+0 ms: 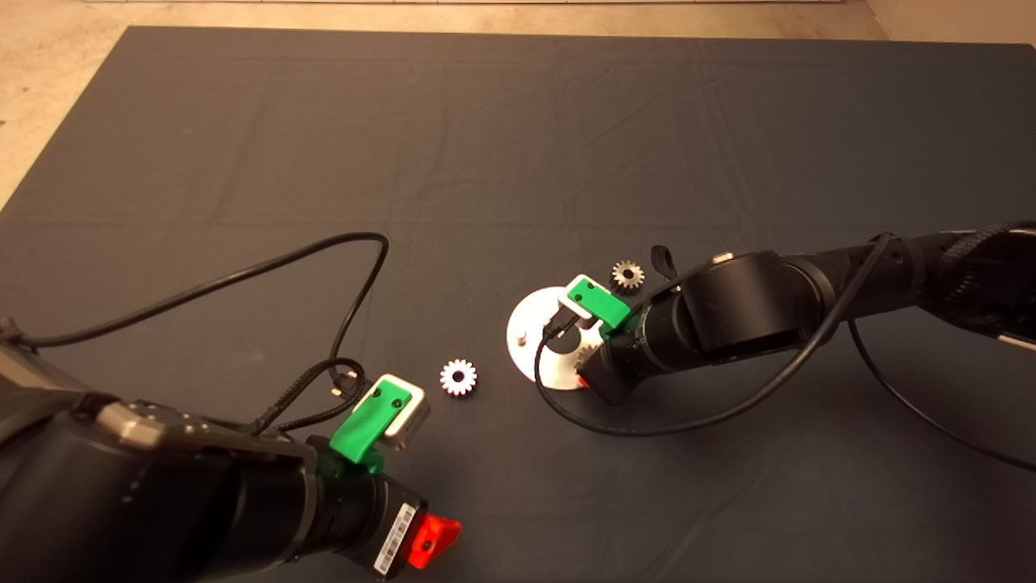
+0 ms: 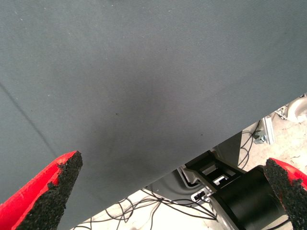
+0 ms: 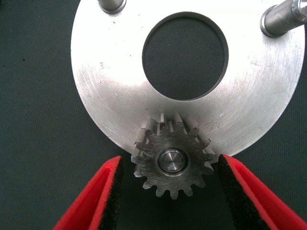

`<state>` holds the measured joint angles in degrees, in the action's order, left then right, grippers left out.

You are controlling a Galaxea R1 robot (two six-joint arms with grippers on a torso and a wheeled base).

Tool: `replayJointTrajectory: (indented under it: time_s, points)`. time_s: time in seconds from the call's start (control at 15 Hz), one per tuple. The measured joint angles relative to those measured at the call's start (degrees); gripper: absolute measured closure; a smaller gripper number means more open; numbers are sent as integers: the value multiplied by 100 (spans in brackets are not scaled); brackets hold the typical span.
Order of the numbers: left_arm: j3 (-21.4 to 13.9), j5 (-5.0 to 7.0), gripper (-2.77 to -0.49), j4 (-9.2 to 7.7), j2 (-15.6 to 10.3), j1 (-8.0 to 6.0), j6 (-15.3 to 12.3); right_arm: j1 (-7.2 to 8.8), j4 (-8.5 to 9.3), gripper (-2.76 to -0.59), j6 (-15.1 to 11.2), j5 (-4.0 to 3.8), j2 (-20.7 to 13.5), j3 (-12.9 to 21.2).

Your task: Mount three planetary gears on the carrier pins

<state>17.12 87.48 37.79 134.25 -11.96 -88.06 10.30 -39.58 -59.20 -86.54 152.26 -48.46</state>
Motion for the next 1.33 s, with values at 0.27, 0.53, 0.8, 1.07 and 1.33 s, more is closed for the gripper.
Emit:
replayJointTrajectory:
  time_s: [0.27,0.53,0.8,1.07,1.33]
  points:
    - [0,0,-275,0,-2,0,0,2,0,-162,-1,-80,-2,0]
    - [0,-2,-275,0,-2,0,0,114,22,-183,-1,-96,0,0]
    - [0,0,-275,0,-2,0,0,595,643,-187,-1,-94,0,1]
    - [0,0,-275,-1,-2,0,0,1193,1072,-187,62,-98,-2,1]
    - [0,0,-275,-1,-4,0,0,1209,1204,-187,356,-94,-37,-222]
